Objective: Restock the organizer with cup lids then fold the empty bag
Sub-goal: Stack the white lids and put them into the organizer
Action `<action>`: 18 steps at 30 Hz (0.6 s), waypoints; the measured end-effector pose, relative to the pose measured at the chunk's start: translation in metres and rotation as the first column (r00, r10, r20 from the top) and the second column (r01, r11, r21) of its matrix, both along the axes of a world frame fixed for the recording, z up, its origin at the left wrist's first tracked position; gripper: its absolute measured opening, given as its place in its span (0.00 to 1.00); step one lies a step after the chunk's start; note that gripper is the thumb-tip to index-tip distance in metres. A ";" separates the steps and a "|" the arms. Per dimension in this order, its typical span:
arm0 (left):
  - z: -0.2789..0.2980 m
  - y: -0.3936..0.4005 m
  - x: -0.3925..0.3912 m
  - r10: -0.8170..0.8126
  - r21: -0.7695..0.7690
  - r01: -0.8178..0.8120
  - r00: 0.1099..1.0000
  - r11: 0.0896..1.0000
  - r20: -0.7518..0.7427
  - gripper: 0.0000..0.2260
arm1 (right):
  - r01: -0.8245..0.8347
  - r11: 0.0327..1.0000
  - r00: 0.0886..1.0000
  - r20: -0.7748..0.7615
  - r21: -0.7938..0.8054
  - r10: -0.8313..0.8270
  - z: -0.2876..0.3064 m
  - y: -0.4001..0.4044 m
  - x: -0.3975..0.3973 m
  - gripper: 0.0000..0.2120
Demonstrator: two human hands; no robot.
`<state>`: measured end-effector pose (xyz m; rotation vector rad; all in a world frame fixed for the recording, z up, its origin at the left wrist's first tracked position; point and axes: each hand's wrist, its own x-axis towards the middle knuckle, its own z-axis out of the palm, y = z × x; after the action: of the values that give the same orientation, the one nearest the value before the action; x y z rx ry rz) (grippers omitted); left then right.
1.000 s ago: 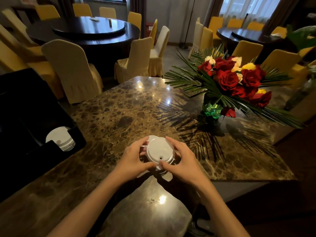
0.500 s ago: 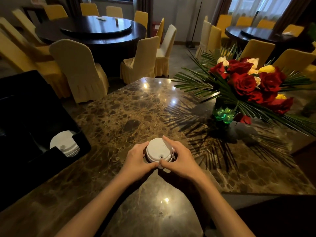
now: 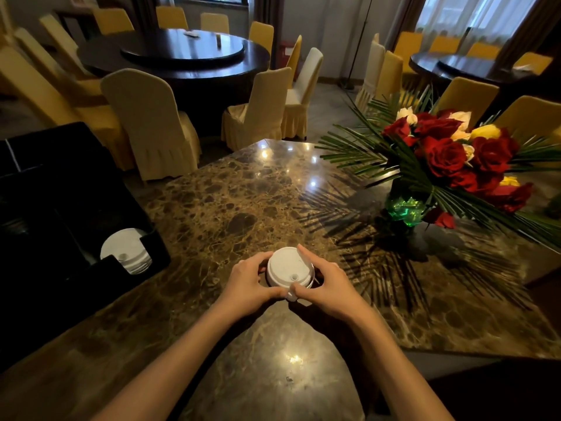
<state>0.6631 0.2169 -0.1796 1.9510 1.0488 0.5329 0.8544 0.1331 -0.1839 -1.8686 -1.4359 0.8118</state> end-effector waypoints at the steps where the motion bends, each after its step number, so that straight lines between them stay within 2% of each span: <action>1: -0.001 -0.001 -0.001 -0.006 0.012 0.006 0.999 1.000 -0.036 0.36 | -0.010 1.000 1.000 0.000 -0.005 0.010 0.000 -0.001 0.001 0.42; 3: -0.002 -0.002 -0.002 -0.005 -0.003 0.005 0.998 1.000 -0.064 0.35 | -0.033 0.999 0.999 0.004 -0.014 0.033 0.000 -0.002 0.003 0.42; 8: 0.004 -0.005 -0.007 0.096 -0.306 -0.057 0.989 0.950 0.115 0.28 | -0.012 0.999 1.000 0.028 0.035 0.011 0.003 -0.008 -0.001 0.41; 11: 0.010 -0.010 -0.013 0.147 -0.396 -0.065 0.972 0.916 0.180 0.24 | -0.011 0.995 0.997 0.079 0.102 0.003 0.004 -0.017 -0.008 0.39; 15: 0.009 -0.019 -0.028 0.227 -0.472 -0.075 0.935 0.879 0.274 0.20 | 0.007 0.970 0.999 0.048 0.242 -0.019 0.004 -0.028 -0.025 0.23; 18: 0.009 -0.024 -0.040 0.351 -0.615 -0.063 0.865 0.786 0.360 0.18 | 0.010 0.945 0.986 0.153 0.326 -0.063 0.009 -0.033 -0.041 0.14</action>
<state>0.6232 0.1926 -0.1706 1.0855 0.9768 0.6594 0.8132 0.0996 -0.1751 -1.7301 -1.5239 0.3814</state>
